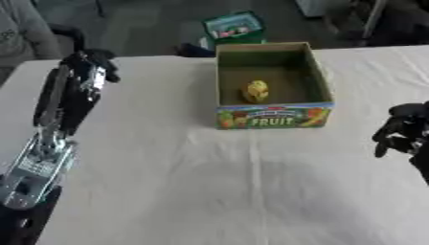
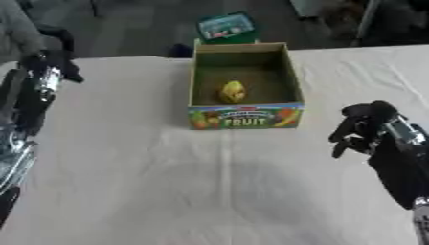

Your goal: Pick up objects on the table and place them in the box.

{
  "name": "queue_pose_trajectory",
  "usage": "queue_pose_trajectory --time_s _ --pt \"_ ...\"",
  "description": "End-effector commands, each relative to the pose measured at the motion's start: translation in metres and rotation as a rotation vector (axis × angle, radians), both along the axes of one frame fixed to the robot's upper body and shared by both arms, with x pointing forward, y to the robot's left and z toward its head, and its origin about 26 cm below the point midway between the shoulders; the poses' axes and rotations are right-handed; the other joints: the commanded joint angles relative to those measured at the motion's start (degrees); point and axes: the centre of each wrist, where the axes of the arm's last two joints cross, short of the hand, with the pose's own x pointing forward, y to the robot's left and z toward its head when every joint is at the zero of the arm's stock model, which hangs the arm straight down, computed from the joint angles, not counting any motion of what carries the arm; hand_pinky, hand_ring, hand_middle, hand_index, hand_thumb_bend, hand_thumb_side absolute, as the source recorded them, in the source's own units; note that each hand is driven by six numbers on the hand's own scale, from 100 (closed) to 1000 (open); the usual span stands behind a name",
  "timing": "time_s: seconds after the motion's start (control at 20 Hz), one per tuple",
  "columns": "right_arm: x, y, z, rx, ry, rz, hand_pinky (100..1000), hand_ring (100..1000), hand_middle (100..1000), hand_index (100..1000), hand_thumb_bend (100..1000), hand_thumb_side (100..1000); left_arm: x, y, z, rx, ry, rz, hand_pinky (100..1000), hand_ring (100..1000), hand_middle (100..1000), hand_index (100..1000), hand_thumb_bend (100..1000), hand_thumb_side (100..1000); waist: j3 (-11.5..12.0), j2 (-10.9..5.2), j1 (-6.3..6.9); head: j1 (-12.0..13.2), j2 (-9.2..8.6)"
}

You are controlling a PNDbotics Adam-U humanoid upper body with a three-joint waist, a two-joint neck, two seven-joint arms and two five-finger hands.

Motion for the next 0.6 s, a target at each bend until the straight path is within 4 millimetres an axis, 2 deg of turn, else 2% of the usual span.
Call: queue_pose_trajectory --time_s 0.05,0.6 --pt "-0.001 -0.006 0.006 -0.014 -0.019 -0.017 415 552 504 683 100 678 -0.011 0.006 0.005 -0.099 -0.025 0.028 582 498 489 677 100 691 0.37 -0.86 -0.27 -0.49 0.61" --pt "-0.001 -0.006 0.007 -0.007 -0.028 -0.027 414 552 504 683 100 680 -0.028 0.007 -0.025 -0.178 0.046 0.069 581 492 483 676 100 743 0.61 -0.30 -0.84 -0.14 0.93"
